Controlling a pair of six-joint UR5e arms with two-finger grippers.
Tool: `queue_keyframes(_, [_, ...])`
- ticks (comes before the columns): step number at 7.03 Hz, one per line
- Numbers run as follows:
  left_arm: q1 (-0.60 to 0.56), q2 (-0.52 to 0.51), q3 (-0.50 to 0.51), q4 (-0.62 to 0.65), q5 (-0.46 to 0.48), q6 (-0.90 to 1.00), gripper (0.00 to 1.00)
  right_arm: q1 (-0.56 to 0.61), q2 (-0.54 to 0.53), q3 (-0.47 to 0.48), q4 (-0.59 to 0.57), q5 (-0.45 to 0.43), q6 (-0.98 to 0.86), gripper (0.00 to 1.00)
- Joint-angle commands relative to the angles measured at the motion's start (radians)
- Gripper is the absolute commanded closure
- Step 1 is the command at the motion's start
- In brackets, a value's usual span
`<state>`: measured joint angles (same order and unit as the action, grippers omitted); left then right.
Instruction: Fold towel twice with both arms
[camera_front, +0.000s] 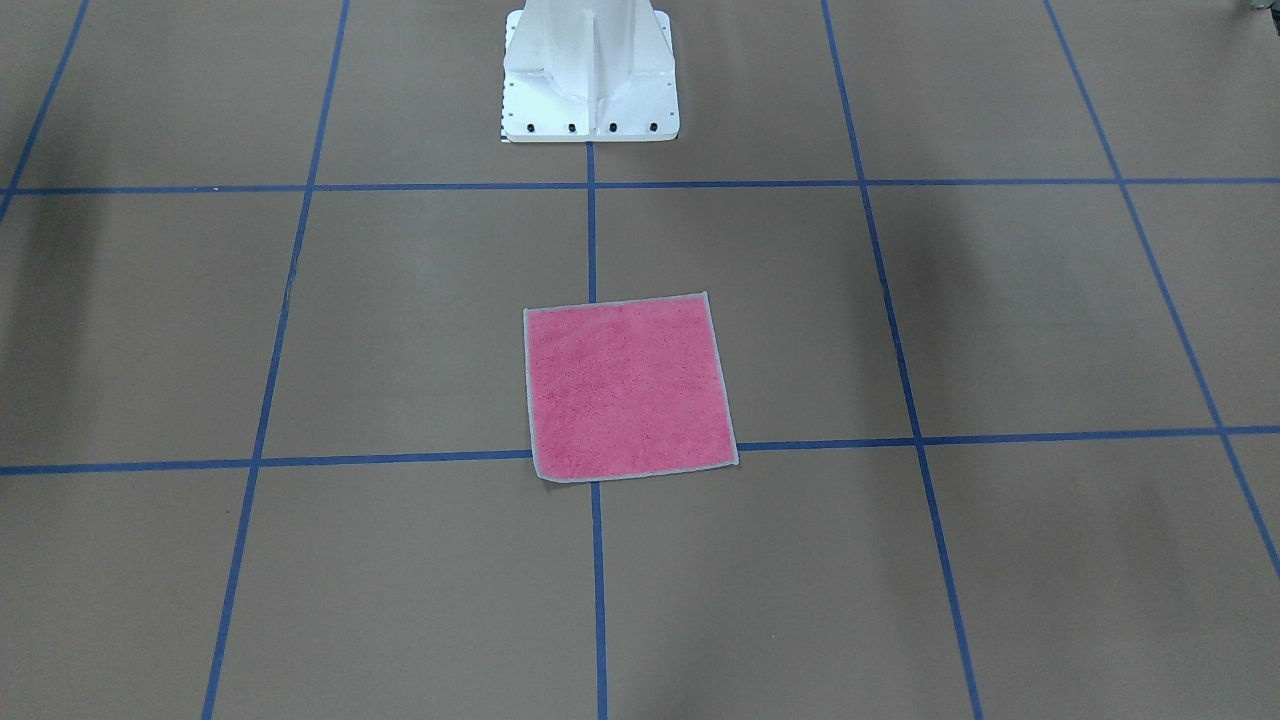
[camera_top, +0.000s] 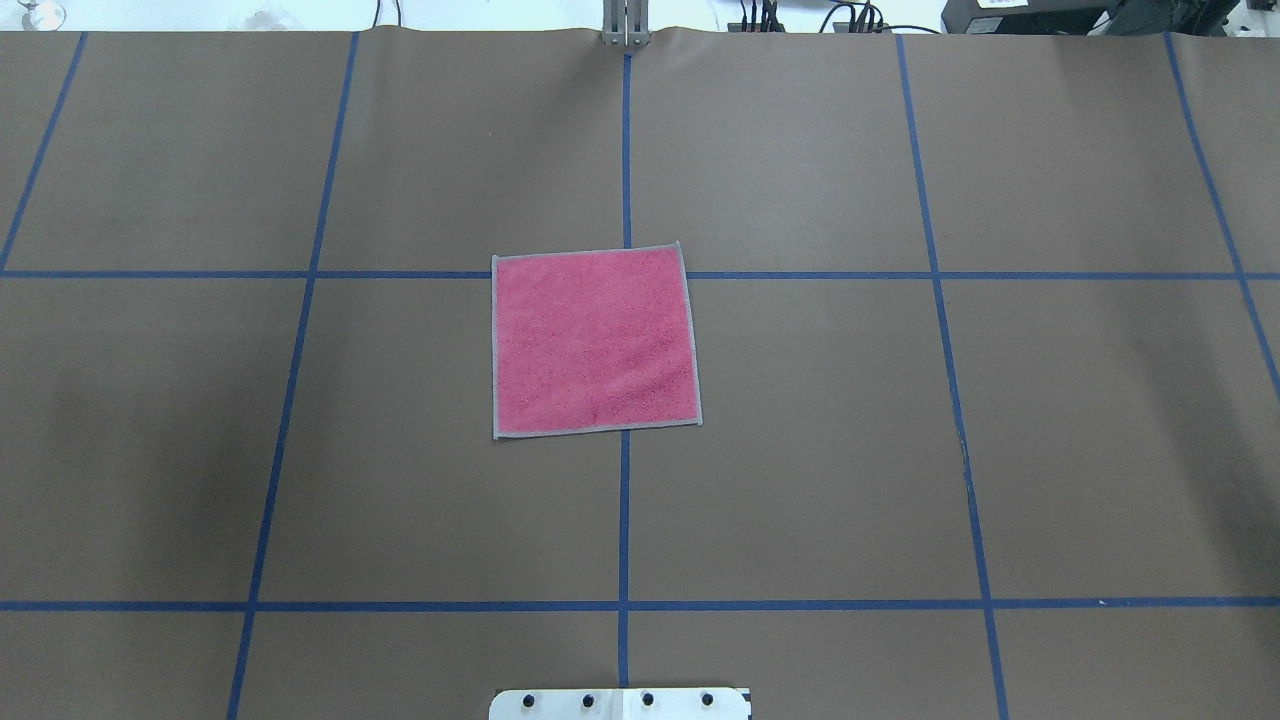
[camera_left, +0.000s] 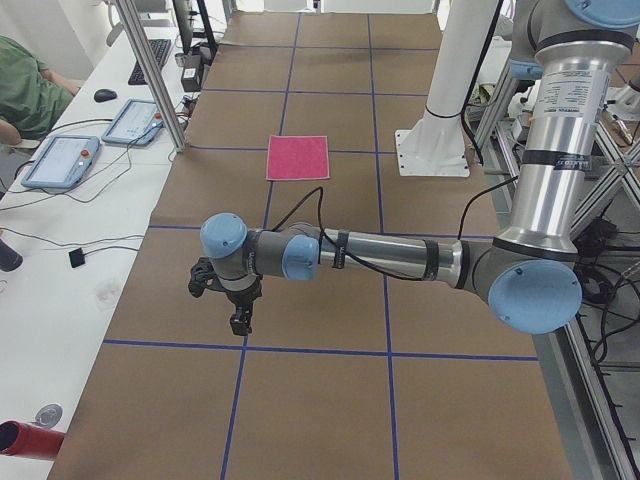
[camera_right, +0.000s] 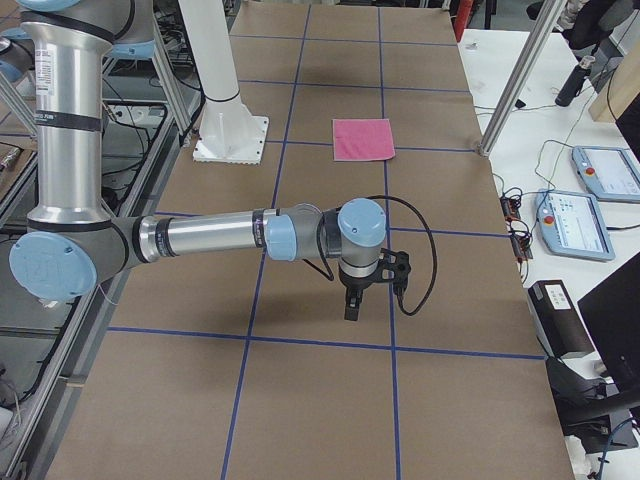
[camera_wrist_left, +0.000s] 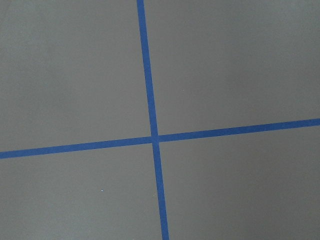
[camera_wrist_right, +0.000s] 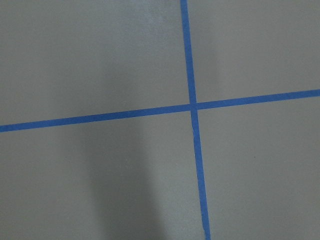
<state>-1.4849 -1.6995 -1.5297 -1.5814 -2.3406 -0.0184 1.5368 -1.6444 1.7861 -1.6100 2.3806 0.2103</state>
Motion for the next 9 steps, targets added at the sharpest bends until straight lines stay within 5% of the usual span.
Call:
queue_keyframes(1, [0.000, 0.000, 0.002, 0.000, 0.000, 0.000, 0.00, 0.000, -0.005, 0.004, 0.001, 0.002, -0.003, 0.00])
queue_keyframes(5, [0.000, -0.027, 0.008, 0.001, 0.000, 0.000, 0.00, -0.001, 0.018, 0.004, -0.007, 0.011, 0.003, 0.00])
queue_keyframes(9, [0.030, -0.285, 0.039, 0.046, -0.011, -0.137, 0.00, -0.120, 0.334, 0.000, -0.206, 0.008, 0.137, 0.00])
